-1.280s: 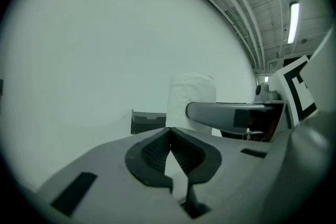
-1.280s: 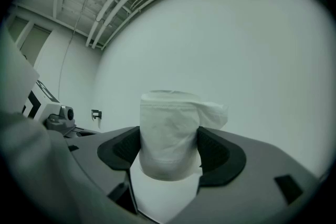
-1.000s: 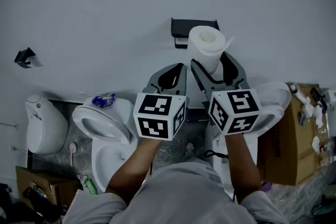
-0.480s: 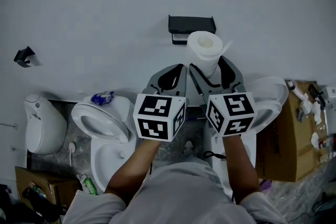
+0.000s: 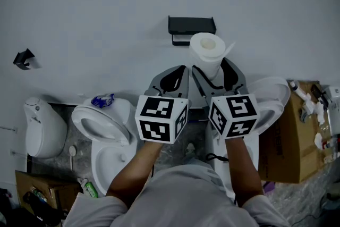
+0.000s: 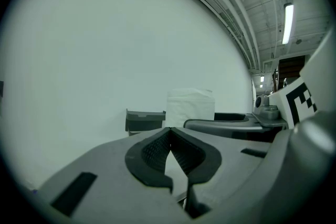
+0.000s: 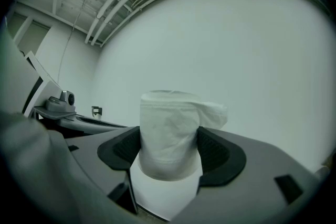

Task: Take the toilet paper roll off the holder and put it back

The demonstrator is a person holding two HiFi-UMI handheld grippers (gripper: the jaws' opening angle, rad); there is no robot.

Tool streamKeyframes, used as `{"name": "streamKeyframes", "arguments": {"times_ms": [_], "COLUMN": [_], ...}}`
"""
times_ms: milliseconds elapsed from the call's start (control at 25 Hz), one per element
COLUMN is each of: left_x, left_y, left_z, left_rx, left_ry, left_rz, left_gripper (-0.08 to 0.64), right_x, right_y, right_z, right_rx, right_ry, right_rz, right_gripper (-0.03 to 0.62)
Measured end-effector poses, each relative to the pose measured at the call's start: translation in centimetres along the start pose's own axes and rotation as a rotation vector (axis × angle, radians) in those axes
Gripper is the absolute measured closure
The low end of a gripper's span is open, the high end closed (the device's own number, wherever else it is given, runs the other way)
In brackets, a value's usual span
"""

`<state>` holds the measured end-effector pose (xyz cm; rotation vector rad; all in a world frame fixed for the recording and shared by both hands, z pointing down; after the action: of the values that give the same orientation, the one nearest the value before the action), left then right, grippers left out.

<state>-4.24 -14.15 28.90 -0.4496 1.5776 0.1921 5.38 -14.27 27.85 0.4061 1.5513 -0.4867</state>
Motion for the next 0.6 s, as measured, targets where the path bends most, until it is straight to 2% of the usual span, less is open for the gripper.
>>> {"name": "streamKeyframes", "arguments": {"times_ms": [600], "left_x": [0.01], "left_y": [-0.43], "left_z": [-0.31], "left_rx": [0.001], "left_ry": [-0.004], "left_rz": [-0.006], "left_gripper": [0.557], "right_x": [0.35], "right_y": [-0.38], "right_z": [0.04], "right_rx": [0.007], "right_ry": [-0.006], "right_rz": [0.009], "right_gripper": [0.255]}}
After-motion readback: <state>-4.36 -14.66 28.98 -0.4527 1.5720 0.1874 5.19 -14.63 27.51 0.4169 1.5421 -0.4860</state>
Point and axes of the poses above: the fingertips, and each gripper's own axes: y backward along the fingers, z to its right, x out of its top, the point moved 4 cm from there along y, backward along the fingers, and after that the axes turned 11 degrees about x, right-handed, at the moved point
